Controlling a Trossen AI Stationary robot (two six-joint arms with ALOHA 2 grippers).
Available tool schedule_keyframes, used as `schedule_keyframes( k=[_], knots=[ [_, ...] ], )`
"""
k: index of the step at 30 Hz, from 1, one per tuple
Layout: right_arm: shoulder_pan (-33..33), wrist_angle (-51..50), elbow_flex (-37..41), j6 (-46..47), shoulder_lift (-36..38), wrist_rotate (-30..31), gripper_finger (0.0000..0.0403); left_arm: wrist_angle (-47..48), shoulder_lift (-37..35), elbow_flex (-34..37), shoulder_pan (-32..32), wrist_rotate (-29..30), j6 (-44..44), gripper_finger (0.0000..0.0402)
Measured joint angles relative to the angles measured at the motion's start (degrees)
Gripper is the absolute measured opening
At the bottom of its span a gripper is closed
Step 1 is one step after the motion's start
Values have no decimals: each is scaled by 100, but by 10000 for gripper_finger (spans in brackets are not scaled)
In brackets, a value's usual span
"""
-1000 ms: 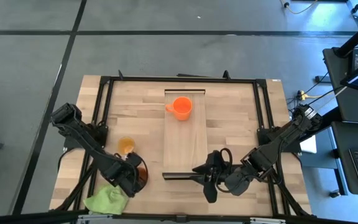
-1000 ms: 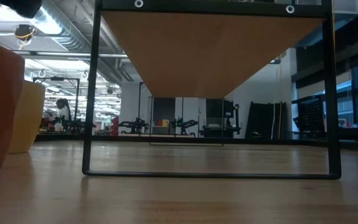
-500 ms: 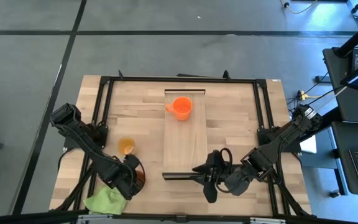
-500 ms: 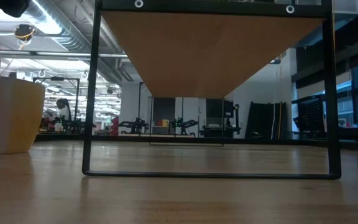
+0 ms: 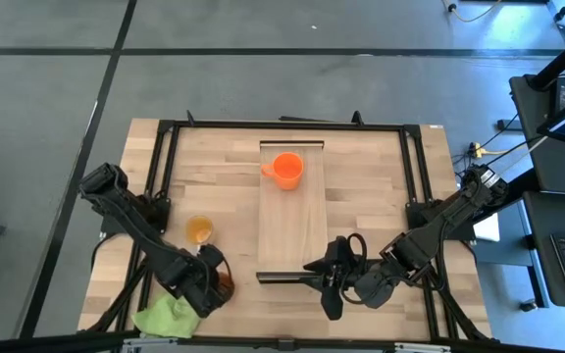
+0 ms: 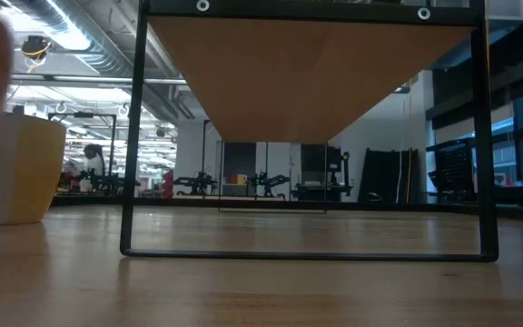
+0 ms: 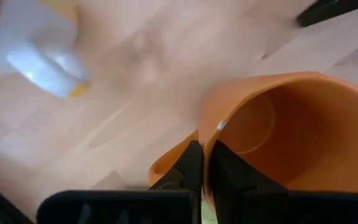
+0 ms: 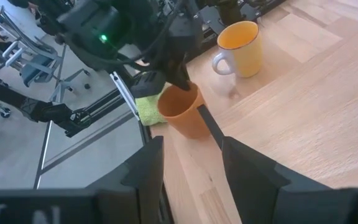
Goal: Stack small to large cups/mugs on shelf
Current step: Put the brown mug on the shelf
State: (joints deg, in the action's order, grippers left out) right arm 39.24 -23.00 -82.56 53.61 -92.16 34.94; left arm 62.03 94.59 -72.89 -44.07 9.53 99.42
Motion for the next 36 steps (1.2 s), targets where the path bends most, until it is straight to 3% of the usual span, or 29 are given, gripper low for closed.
schedule_keyframes(
  k=[10, 21, 26, 36],
  knots=[
    [137, 12, 0, -34, 2, 223, 165, 976, -2, -1039, 376, 147, -702, 8],
    [831, 52, -3, 58, 168, 2032, 165, 2747, -8, -3213, 1373, 896, -1757, 7],
    [1073, 31, -2, 301, 168, 2541, 165, 2690, -12, -3699, 2059, 1110, -2379, 7],
    [1367, 46, -3, 330, 166, 2999, 165, 1788, 73, -3780, 3217, 851, -3396, 7]
  ],
)
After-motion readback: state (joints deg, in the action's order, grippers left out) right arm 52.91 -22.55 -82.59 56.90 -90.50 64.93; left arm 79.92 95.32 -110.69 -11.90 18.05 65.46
